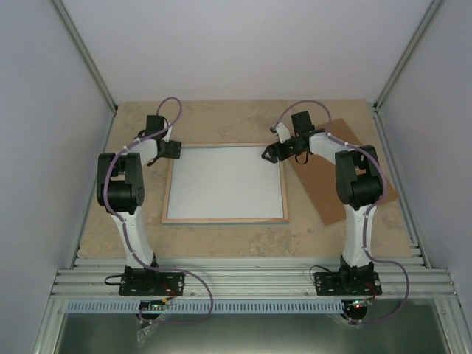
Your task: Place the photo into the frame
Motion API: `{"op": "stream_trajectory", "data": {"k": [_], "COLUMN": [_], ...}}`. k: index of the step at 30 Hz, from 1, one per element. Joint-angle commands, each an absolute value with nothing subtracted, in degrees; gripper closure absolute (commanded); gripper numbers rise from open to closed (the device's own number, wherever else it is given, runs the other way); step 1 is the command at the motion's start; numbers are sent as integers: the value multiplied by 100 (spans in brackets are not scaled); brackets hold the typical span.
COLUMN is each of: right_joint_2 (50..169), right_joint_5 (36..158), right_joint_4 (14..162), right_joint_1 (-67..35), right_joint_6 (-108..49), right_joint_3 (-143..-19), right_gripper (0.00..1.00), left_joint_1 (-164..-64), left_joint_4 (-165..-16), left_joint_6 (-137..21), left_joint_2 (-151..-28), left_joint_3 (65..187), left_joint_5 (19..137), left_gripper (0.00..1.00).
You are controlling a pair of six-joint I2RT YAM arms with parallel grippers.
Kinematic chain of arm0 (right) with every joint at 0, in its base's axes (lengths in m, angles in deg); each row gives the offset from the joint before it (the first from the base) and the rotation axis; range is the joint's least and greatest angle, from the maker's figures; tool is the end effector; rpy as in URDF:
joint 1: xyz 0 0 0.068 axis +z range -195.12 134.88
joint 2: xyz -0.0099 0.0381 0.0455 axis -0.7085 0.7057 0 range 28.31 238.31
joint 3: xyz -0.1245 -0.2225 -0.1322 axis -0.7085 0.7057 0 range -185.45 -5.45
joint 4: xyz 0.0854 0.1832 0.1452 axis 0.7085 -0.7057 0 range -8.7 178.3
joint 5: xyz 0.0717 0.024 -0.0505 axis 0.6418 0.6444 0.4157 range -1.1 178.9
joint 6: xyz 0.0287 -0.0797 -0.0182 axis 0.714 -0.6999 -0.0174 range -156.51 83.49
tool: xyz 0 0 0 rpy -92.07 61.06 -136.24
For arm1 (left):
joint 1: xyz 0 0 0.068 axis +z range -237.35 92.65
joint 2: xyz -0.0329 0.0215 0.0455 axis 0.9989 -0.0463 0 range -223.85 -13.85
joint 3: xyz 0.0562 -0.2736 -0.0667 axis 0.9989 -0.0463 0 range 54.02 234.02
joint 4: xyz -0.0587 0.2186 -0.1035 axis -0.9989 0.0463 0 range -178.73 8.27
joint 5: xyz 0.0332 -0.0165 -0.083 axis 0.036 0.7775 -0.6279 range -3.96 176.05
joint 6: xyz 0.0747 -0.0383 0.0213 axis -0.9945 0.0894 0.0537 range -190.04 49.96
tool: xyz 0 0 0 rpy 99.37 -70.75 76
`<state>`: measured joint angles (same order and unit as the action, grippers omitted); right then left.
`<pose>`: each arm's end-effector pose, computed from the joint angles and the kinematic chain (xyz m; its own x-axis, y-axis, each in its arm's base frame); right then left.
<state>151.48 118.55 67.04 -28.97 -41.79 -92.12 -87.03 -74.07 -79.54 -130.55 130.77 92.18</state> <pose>0.4403 0.1669 0.1384 -0.7634 -0.3043 -0.5697 -0.5679 0.7365 0.3675 0.4482 0.0105 0.1375 -0.8151 0.1594 -0.5570 0.0678 0.9810 0.1815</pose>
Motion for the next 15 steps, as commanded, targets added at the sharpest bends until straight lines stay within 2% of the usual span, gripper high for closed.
{"op": "stream_trajectory", "data": {"k": [1,8,15], "right_joint_2": [15008,14698,14996], "right_joint_5": [11903,12374,12267], "right_joint_4": [6237,6414,6428], "right_joint_1": [-2973,-2946,-2820], "right_joint_6": [-4242,-4037,-3770], "right_joint_3": [-9342,-9847,-10004], "right_gripper": [21,28,35], "left_joint_1": [-8682,-8682,-8682], "left_joint_4": [-7126,-7139,-7173], "left_joint_6": [-7995,-7968,-7954], "left_joint_2": [-12916,-12816,-12810], "left_joint_3": [12885,12858,12820], "left_joint_5": [9312,9283,9244], "left_gripper": [1,1,1]}}
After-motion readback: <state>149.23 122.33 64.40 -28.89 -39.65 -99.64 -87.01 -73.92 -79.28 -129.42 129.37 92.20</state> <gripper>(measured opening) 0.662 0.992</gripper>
